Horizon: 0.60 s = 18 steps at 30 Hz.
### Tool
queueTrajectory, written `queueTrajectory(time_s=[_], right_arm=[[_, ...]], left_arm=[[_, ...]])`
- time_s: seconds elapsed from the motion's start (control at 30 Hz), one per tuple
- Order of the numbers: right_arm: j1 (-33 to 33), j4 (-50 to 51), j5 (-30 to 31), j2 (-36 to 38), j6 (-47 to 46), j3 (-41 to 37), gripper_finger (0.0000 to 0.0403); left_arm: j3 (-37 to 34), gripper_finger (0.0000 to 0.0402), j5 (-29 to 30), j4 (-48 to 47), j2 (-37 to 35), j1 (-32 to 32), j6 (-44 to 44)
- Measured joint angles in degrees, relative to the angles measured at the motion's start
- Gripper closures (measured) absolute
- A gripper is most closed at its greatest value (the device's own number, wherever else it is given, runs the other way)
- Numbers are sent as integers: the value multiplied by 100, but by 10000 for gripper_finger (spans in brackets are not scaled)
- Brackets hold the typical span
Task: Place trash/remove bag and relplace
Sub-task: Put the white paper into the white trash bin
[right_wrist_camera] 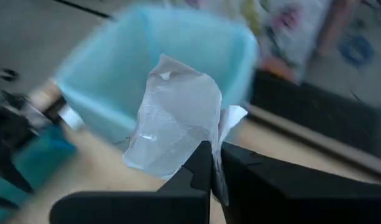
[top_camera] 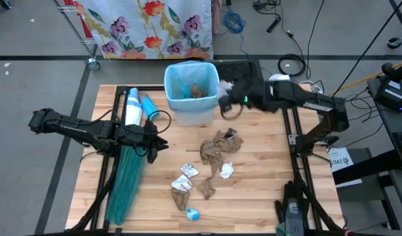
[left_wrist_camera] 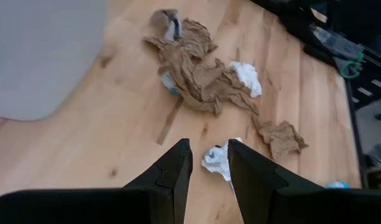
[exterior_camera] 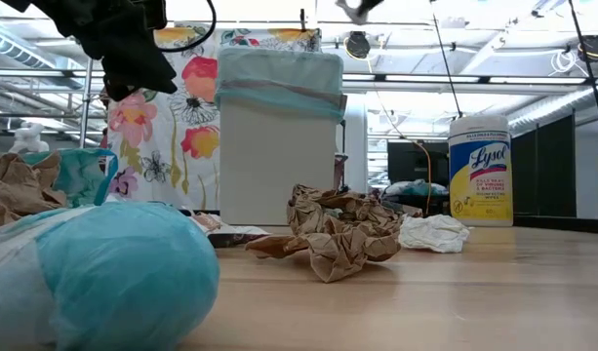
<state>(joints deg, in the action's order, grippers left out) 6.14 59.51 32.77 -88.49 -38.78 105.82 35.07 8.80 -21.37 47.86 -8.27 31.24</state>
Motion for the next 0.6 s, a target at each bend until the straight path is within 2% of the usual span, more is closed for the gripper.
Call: queueTrajectory(time_s=[0.13, 0.23, 0.43, 0.6], right_arm=[[632, -1115, -826, -238, 929, 0, 403], [973, -1543, -1333, -532, 1156, 0, 403], [1387, -1856, -1389, -1162, 1184, -4, 401], [1460, -1857, -1515, -1335, 1302, -13, 381]], left_arm=[[0, 293, 333, 42, 0, 2, -3], [0, 293, 438, 158, 0, 2, -5], [0, 293, 634, 196, 0, 2, -2], [0, 293, 640, 309, 0, 2, 56]])
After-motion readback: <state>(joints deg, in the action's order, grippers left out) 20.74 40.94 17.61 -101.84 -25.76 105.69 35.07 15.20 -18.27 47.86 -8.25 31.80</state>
